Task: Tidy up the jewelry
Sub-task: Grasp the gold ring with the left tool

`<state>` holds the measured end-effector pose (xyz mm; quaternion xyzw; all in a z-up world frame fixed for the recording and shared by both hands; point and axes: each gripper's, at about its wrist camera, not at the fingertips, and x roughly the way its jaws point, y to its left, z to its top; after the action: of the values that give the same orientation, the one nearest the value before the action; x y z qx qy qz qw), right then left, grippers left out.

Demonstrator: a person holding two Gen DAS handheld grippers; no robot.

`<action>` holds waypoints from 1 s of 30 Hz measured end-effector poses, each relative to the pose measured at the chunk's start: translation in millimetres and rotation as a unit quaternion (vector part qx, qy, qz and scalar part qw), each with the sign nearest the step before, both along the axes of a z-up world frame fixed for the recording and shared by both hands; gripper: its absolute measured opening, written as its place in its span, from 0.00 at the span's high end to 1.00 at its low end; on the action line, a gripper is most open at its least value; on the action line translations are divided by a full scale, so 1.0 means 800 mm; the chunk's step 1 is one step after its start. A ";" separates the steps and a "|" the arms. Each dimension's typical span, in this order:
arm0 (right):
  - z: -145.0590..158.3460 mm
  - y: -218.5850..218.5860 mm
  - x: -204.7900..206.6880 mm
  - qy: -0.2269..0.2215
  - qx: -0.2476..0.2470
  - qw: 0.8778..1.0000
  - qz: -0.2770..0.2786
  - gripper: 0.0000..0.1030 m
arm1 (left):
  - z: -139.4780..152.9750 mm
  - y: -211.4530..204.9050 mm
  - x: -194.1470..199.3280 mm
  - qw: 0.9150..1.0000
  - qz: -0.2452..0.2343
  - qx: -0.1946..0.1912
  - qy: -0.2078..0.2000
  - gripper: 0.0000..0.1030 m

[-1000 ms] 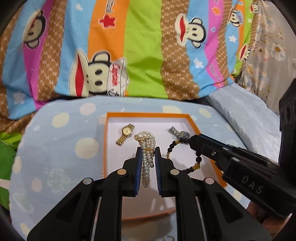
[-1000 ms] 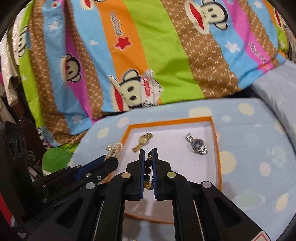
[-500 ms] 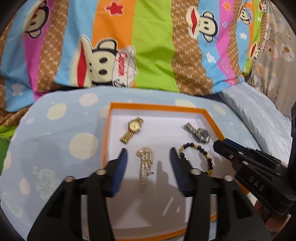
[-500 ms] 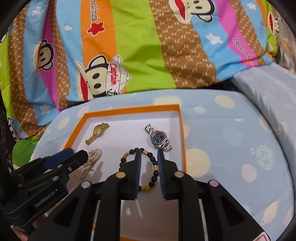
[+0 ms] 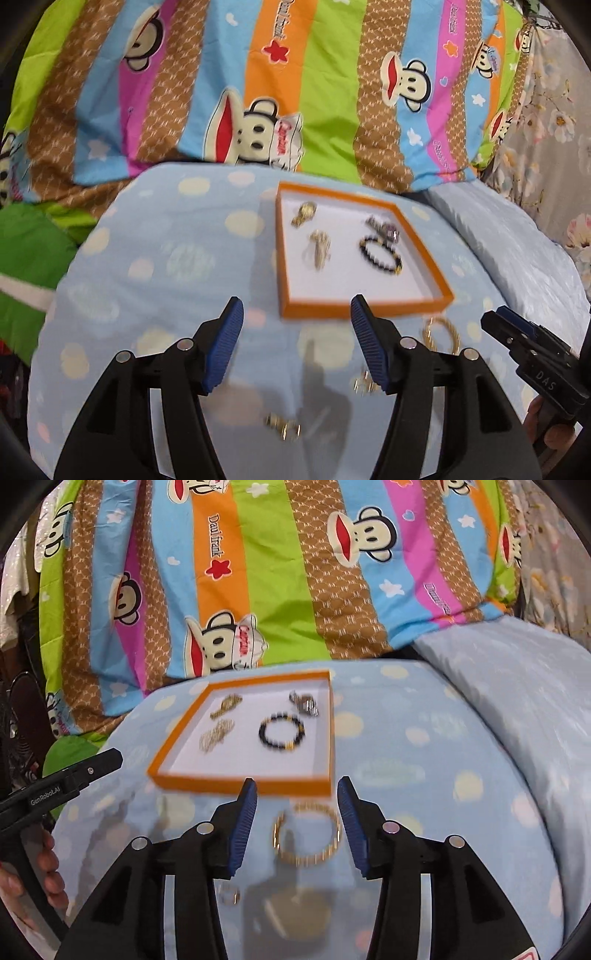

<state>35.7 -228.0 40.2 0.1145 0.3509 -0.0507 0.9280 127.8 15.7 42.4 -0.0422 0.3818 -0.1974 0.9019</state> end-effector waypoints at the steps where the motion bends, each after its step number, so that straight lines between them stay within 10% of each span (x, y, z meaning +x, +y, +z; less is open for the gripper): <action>1: -0.006 0.002 -0.010 0.006 0.004 1.000 0.000 0.56 | -0.008 0.004 -0.010 1.000 0.002 0.003 0.008 0.43; 20: -0.063 0.032 -0.059 0.062 0.009 0.998 0.003 0.54 | -0.067 0.009 -0.063 0.997 0.014 0.042 0.061 0.48; 30: -0.063 0.034 -0.058 0.063 0.009 0.998 0.002 0.52 | -0.068 -0.004 -0.060 0.997 0.001 0.058 0.056 0.87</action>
<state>-10.6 -200.5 -10.2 0.1189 0.4095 -0.0524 0.9030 79.7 12.5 -12.2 -0.0011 0.4421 -0.1713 0.8805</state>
